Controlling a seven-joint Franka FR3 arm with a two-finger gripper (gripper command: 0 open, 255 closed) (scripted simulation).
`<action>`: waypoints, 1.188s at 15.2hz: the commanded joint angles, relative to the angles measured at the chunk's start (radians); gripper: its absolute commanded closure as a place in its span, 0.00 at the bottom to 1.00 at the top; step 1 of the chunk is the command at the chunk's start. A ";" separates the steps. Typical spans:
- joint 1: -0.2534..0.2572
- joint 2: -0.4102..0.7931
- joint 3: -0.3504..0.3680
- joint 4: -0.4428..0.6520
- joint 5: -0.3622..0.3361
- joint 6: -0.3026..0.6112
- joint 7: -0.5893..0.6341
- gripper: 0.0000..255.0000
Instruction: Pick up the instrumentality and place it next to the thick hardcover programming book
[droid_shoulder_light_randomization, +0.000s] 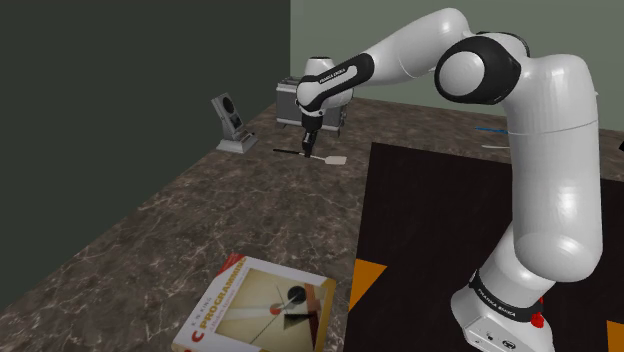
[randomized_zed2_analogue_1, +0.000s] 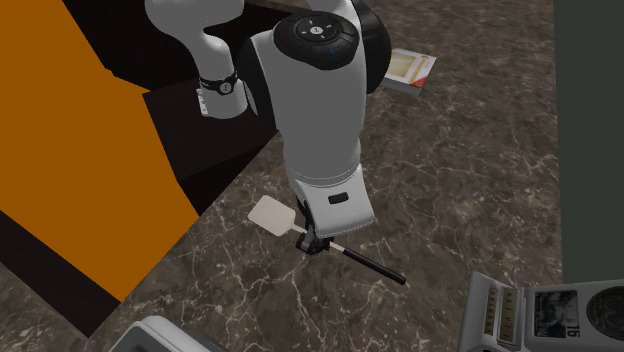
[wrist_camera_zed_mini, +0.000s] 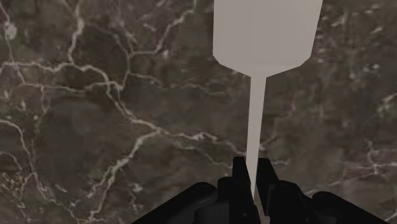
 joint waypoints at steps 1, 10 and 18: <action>0.000 0.000 0.000 0.000 0.000 0.000 0.000 1.00; 0.001 -0.032 -0.003 0.033 -0.005 -0.065 0.005 1.00; 0.001 -0.065 -0.005 0.092 -0.011 -0.157 0.012 1.00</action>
